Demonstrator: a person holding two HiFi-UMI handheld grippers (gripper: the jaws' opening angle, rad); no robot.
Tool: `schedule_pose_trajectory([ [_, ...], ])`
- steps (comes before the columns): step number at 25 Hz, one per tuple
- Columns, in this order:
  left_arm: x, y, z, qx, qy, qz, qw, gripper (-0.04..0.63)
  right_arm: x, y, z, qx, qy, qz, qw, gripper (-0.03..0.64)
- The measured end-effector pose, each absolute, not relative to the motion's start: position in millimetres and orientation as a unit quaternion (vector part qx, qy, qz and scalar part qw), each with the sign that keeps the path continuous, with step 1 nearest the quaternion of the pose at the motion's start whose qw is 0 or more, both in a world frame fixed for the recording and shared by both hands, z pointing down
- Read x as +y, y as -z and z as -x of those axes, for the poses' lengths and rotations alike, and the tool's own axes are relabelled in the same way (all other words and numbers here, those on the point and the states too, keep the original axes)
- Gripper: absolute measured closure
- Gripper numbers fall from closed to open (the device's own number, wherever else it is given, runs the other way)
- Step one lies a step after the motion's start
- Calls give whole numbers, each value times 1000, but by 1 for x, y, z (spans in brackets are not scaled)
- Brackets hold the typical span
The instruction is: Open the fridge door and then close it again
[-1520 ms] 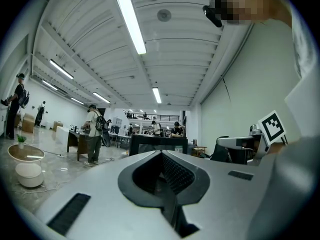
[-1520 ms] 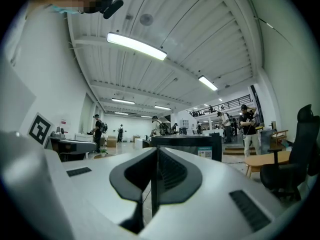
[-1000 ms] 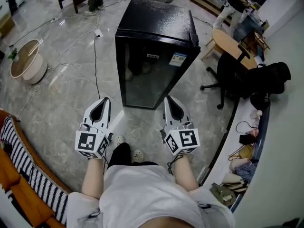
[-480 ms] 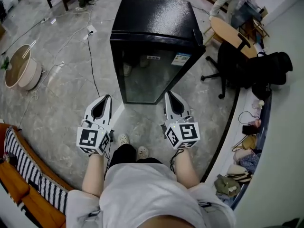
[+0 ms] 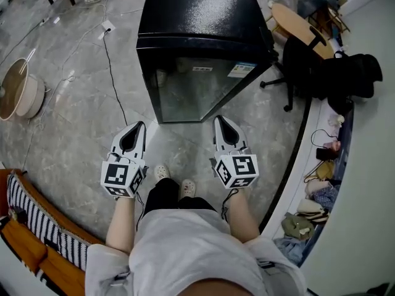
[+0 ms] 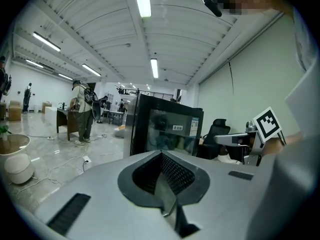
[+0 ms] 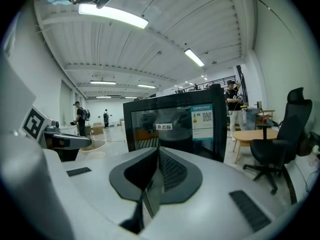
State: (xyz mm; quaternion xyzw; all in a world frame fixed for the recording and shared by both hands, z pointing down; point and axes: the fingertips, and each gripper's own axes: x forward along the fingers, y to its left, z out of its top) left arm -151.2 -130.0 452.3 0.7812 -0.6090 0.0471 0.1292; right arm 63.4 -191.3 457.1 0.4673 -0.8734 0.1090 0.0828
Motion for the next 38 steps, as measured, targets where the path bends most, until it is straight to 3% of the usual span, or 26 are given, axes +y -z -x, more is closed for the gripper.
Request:
schedule_pose_trajectory([
  [9,-145,-494,164,-594,-71,-784,166,580,-200,-486,-53,-862,-128,-480,102,592],
  [19,-195,-521,184,-555,-108,-810,153,577,-206,-488,-39,-857,-125,-488,108,592],
  [27,-244,-537,189,-510,-154,-837,125,463,-206,-489,-44,-847,-123,-503,117,592],
  [38,-282,-551,179,-474,-175,-854,126,453,-208,-491,-54,-832,-119,-526,127,592],
])
